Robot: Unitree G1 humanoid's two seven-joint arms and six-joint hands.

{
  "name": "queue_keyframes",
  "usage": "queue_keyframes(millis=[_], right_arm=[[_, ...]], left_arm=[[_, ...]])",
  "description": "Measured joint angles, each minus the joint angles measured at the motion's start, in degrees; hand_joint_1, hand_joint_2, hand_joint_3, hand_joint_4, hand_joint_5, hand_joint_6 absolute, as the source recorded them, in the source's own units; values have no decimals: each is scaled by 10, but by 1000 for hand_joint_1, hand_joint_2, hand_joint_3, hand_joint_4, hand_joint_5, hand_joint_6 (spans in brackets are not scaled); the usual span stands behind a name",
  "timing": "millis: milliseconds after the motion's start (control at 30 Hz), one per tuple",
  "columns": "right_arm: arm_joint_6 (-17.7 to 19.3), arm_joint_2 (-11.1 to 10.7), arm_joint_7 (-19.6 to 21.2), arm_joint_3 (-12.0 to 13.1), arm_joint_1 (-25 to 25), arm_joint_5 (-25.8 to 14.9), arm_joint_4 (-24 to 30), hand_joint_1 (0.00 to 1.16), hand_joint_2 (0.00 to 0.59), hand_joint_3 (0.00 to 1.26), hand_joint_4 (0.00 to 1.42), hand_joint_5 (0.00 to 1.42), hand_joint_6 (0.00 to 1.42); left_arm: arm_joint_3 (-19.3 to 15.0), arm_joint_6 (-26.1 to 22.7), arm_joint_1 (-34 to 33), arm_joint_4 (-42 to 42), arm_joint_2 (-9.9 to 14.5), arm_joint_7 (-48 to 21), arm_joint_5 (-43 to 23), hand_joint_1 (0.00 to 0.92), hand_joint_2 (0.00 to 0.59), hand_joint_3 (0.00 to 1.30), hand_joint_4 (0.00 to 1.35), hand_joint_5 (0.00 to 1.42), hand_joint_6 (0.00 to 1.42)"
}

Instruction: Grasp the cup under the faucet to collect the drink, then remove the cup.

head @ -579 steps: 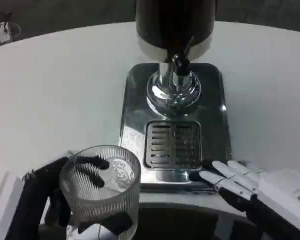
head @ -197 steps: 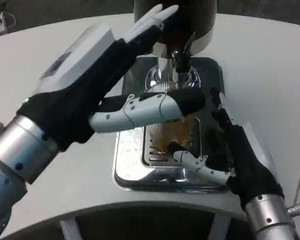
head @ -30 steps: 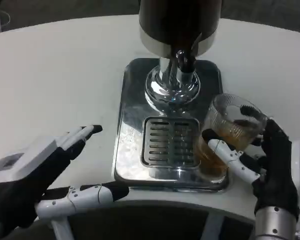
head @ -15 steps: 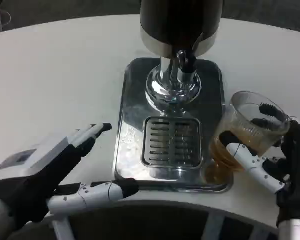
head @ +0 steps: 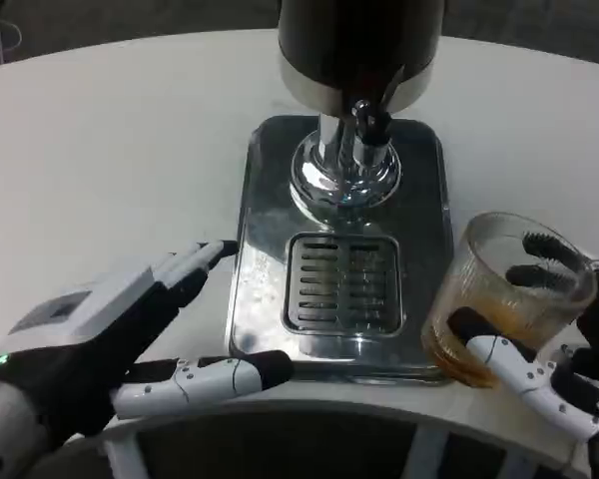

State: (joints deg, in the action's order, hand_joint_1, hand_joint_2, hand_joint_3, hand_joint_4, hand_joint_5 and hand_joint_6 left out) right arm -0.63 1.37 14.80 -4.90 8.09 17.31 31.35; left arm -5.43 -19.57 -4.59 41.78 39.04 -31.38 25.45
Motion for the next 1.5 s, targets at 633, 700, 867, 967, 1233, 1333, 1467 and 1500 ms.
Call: queue_keyframes(millis=[633, 700, 867, 967, 1233, 1333, 1467, 1500], right_arm=[[54, -51, -118, 5, 111, -46, 113, 896, 225, 977, 1183, 1370, 1424], [57, -60, -130, 10, 118, -55, 123, 896, 225, 977, 1183, 1370, 1424], [61, -76, -157, 21, 133, -69, 139, 896, 225, 983, 1191, 1383, 1424], [68, -85, -168, 24, 139, -76, 141, 896, 225, 986, 1195, 1384, 1424], [120, -121, -202, 46, 145, -77, 148, 896, 225, 988, 1196, 1384, 1424], [142, -134, -215, 59, 147, -78, 148, 896, 225, 988, 1196, 1384, 1424], [154, -143, -226, 74, 150, -83, 148, 896, 225, 988, 1196, 1384, 1424], [159, -147, -230, 78, 151, -84, 148, 896, 225, 988, 1196, 1384, 1424]], left_arm=[[17, 31, 56, 63, -19, 2, 2, 0, 24, 59, 0, 0, 132], [17, 32, 69, 73, -19, 2, 2, 0, 24, 59, 0, 0, 131], [15, 40, 107, 106, -21, 2, 8, 0, 29, 49, 0, 0, 111], [12, 44, 119, 120, -21, 2, 15, 0, 29, 40, 0, 0, 99], [4, 59, 154, 156, -21, -3, 21, 0, 28, 37, 0, 0, 92], [2, 61, 164, 163, -22, -6, 22, 0, 28, 33, 0, 0, 91], [1, 62, 175, 171, -23, -9, 25, 0, 28, 3, 0, 0, 69], [1, 62, 176, 173, -24, -9, 26, 0, 28, 1, 0, 0, 67]])
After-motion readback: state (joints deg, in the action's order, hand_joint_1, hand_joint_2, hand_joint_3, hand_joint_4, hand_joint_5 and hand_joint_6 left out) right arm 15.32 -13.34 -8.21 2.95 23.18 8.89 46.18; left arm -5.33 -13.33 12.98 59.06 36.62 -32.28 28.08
